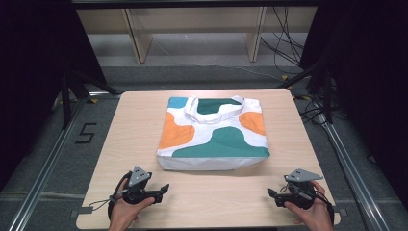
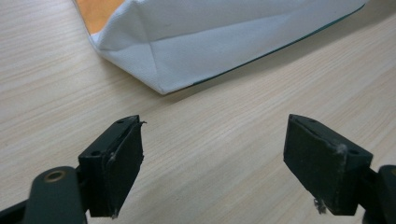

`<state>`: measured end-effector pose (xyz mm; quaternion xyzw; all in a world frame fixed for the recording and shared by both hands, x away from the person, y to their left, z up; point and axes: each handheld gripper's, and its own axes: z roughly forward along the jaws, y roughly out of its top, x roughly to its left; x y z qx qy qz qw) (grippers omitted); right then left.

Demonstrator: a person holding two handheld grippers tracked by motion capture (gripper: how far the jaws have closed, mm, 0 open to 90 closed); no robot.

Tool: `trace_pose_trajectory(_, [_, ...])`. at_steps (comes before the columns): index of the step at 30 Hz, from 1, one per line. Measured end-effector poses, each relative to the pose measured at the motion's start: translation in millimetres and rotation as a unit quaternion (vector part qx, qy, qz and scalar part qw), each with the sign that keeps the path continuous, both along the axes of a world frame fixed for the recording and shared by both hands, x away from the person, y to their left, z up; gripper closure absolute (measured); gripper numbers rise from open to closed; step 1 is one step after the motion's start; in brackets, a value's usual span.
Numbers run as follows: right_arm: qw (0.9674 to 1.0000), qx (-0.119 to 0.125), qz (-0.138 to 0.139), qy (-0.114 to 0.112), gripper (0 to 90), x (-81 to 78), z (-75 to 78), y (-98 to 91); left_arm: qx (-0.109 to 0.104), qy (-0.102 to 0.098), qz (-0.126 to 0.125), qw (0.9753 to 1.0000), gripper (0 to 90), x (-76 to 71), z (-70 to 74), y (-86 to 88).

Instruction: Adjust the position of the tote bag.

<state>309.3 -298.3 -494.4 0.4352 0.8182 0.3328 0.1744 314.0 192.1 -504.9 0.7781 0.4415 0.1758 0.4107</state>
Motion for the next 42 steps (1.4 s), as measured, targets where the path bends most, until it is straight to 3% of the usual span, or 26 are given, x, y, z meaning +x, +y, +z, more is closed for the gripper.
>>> trace_pose_trajectory(3, [0.9999, 0.005, -0.001, 0.009, 19.2, 0.4, 0.5, 0.5, 0.017, 0.000, -0.012, 0.9998, 19.2, 0.9, 1.9, 3.0])
trace_pose_trajectory(4, [0.9999, 0.009, -0.001, 0.010, 19.2, 0.2, 0.2, 0.4, 0.006, -0.001, 0.002, 1.0000, 19.3, 1.2, 1.4, 1.8])
trace_pose_trajectory(6, [1.0000, 0.002, 0.005, -0.001, 19.3, 1.4, -0.6, -0.6, 0.005, 0.002, -0.001, 1.0000, 19.6, 1.8, 2.7, 3.6])
trace_pose_trajectory(7, [1.0000, 0.002, 0.003, 0.000, 19.4, 1.3, -0.2, -0.4, -0.016, 0.000, 0.010, 0.9998, 19.7, 2.4, 2.1, 2.3])
trace_pose_trajectory(12, [1.0000, 0.004, -0.005, 0.006, 19.8, 1.2, 0.1, 0.2, -0.009, 0.010, 0.012, 0.9998, 19.5, 6.9, 5.2, 6.1])
trace_pose_trajectory(13, [0.9998, 0.008, -0.015, 0.014, 19.8, -0.4, 0.7, 1.5, -0.028, 0.003, 0.025, 0.9993, 19.4, 8.1, 4.6, 3.3])
trace_pose_trajectory(14, [0.9997, 0.008, -0.015, 0.015, 19.8, -0.5, 0.8, 1.7, 0.006, 0.002, 0.017, 0.9998, 19.5, 8.6, 8.1, 6.2])
trace_pose_trajectory(15, [1.0000, 0.004, -0.005, 0.005, 19.8, 0.8, 0.2, 0.4, 0.017, -0.011, 0.022, 0.9996, 19.6, 9.0, 10.3, 5.8])
trace_pose_trajectory(18, [1.0000, 0.002, 0.000, 0.006, 20.0, 1.2, 0.1, 0.1, -0.017, -0.014, 0.036, 0.9991, 20.7, 11.5, 13.9, 7.1])
trace_pose_trajectory(19, [1.0000, 0.000, 0.002, -0.002, 20.0, 2.3, -1.7, 0.2, -0.022, -0.014, 0.037, 0.9990, 20.8, 13.6, 15.2, 9.2])
trace_pose_trajectory(20, [1.0000, -0.003, 0.005, 0.007, 20.3, 2.0, -0.6, -0.3, -0.029, -0.017, 0.044, 0.9985, 21.1, 15.2, 16.7, 10.1])
trace_pose_trajectory(21, [0.9999, 0.010, -0.005, 0.010, 20.6, 0.1, -0.9, 2.0, -0.028, -0.021, 0.038, 0.9987, 22.1, 17.7, 18.6, 13.1])
trace_pose_trajectory(22, [1.0000, 0.004, 0.002, 0.000, 20.7, 1.4, -1.3, 0.9, -0.041, -0.019, 0.046, 0.9979, 23.0, 19.5, 19.6, 14.2])
trace_pose_trajectory(25, [1.0000, 0.007, 0.001, 0.002, 20.8, 1.6, -0.9, 1.3, -0.049, -0.015, 0.051, 0.9974, 24.3, 24.0, 23.9, 18.5])
trace_pose_trajectory(26, [1.0000, 0.002, 0.005, 0.001, 21.1, 2.0, -1.3, 0.6, -0.068, -0.016, 0.059, 0.9958, 27.9, 30.8, 30.0, 24.0])
trace_pose_trajectory(29, [1.0000, -0.003, 0.002, 0.001, 21.3, 1.8, -1.1, 0.7, -0.081, -0.015, 0.066, 0.9944, 31.2, 37.0, 34.6, 26.1])
trace_pose_trajectory(30, [1.0000, 0.004, 0.000, 0.002, 21.3, 2.2, -2.2, 2.2, -0.094, -0.016, 0.071, 0.9929, 33.7, 45.7, 38.3, 26.7])
trace_pose_trajectory(31, [0.9997, 0.010, -0.014, 0.020, 21.3, -0.8, -0.8, 4.7, -0.097, -0.020, 0.071, 0.9925, 34.9, 50.5, 39.2, 26.0])
trace_pose_trajectory(33, [1.0000, 0.004, -0.001, 0.008, 21.7, 0.9, -1.2, 2.9, -0.092, -0.021, 0.070, 0.9931, 37.8, 54.3, 40.4, 24.2])
trace_pose_trajectory(34, [0.9999, 0.005, -0.005, 0.010, 21.8, 0.7, -1.2, 3.3, -0.084, -0.021, 0.047, 0.9952, 38.0, 61.5, 40.7, 20.3])
trace_pose_trajectory(35, [0.9999, 0.005, -0.005, 0.010, 21.8, 0.7, -1.2, 3.3, -0.084, -0.021, 0.047, 0.9952, 38.3, 61.5, 40.7, 20.3])
trace_pose_trajectory(36, [0.9998, 0.006, -0.007, 0.018, 22.2, 1.1, -1.4, 2.8, -0.079, -0.019, 0.020, 0.9965, 38.9, 64.8, 40.7, 17.3])
trace_pose_trajectory(37, [1.0000, 0.001, 0.000, 0.008, 22.3, 2.0, -2.6, 1.4, -0.079, -0.019, 0.020, 0.9965, 38.9, 64.8, 40.7, 17.3])
trace_pose_trajectory(38, [0.9999, 0.001, 0.005, 0.013, 22.4, 2.3, -2.7, 0.7, -0.082, -0.020, 0.004, 0.9964, 38.9, 64.7, 39.9, 16.8])
trace_pose_trajectory(42, [1.0000, -0.006, -0.002, 0.007, 22.5, 2.0, -2.5, 1.0, -0.062, -0.018, -0.007, 0.9979, 39.4, 65.8, 36.2, 16.4])
